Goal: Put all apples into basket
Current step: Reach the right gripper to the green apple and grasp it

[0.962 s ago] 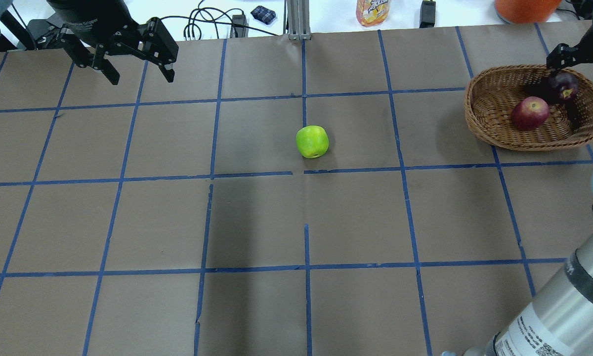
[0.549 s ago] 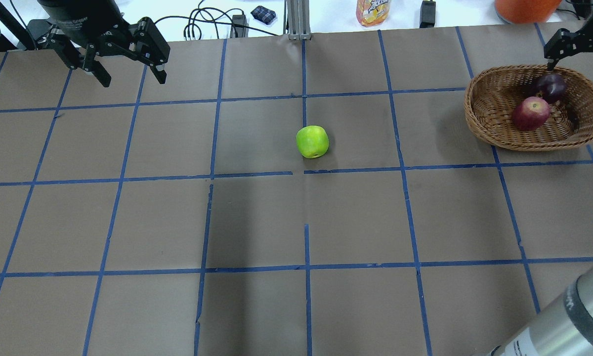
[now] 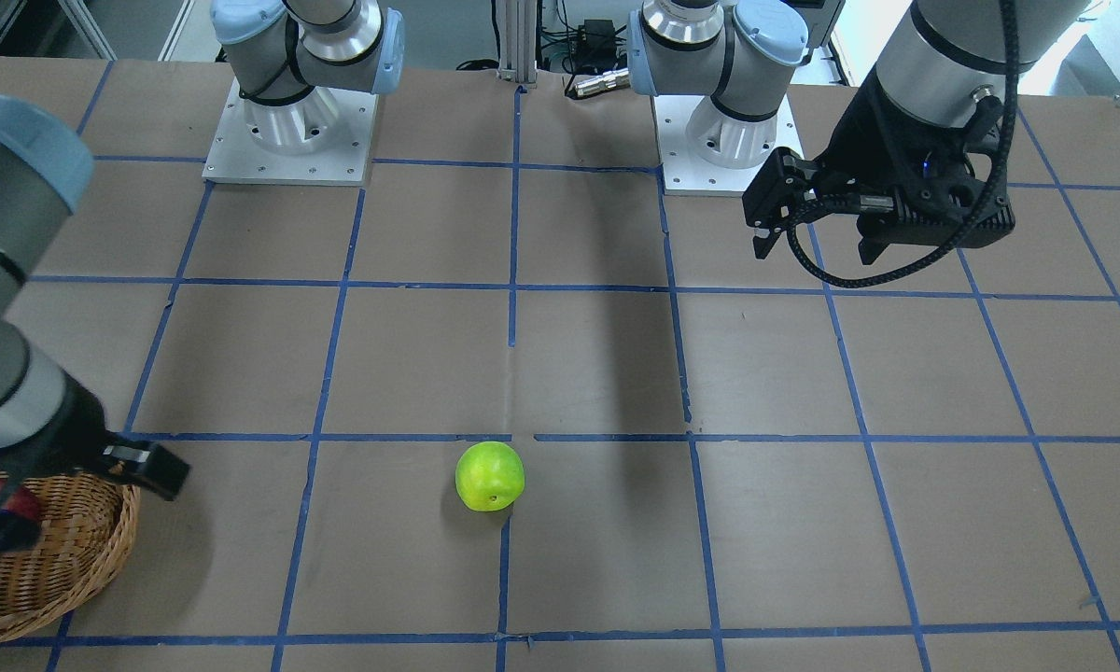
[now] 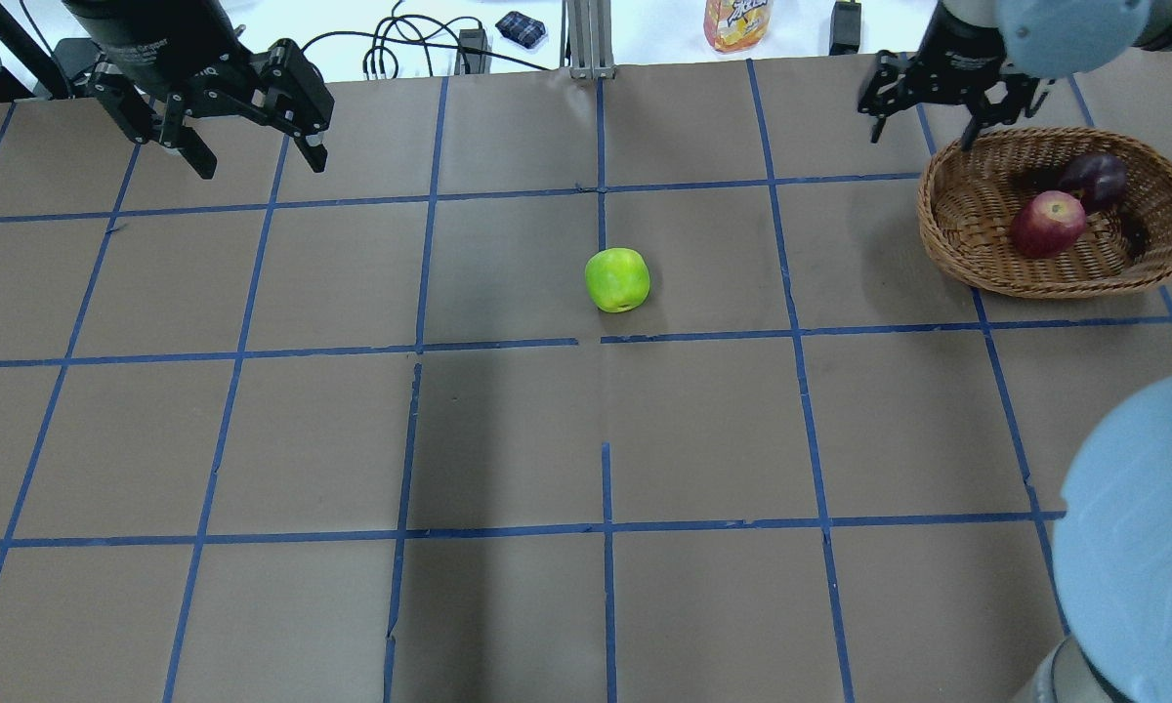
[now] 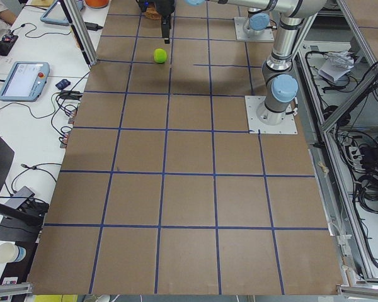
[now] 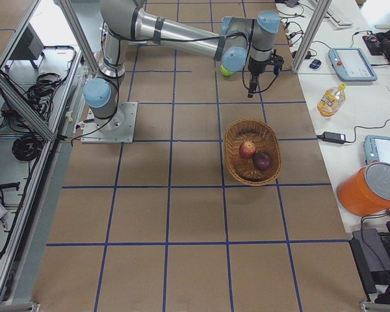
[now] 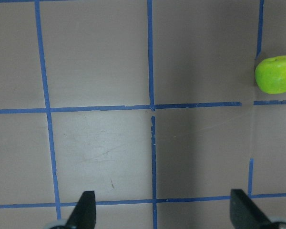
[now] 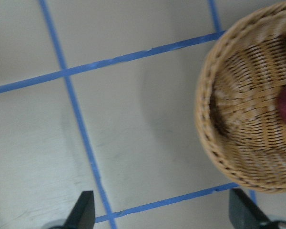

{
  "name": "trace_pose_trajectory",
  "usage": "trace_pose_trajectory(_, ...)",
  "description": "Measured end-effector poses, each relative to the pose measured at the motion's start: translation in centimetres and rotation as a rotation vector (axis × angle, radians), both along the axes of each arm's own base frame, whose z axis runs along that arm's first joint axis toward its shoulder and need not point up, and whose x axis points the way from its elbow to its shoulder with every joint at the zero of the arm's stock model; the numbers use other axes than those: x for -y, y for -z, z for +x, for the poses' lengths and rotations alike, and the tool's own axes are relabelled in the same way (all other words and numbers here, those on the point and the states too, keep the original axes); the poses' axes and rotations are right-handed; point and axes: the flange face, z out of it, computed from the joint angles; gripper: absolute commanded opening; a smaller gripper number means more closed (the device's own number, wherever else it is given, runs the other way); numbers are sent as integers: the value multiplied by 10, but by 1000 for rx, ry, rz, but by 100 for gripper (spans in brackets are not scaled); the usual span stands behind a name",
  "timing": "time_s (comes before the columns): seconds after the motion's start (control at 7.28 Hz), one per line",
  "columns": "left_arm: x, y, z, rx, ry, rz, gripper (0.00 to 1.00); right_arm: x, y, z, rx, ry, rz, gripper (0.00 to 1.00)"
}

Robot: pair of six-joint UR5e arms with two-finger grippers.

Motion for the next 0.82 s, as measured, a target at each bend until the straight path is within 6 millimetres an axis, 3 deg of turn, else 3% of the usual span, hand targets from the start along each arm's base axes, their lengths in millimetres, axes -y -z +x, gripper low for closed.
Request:
trace_pose_trajectory(0.41,0,2,-2,-6,-4,5,100,-14,38,151,89,-199,14,100)
trace_pose_trajectory(0.55,-1,4,-2,-6,-4,8,100,-16,56,187,94,-253,-3,100)
trace_pose_trajectory(0.82,-3,7,-3,-7,-5,15,100,-23,83,234,111,-330,-15,100)
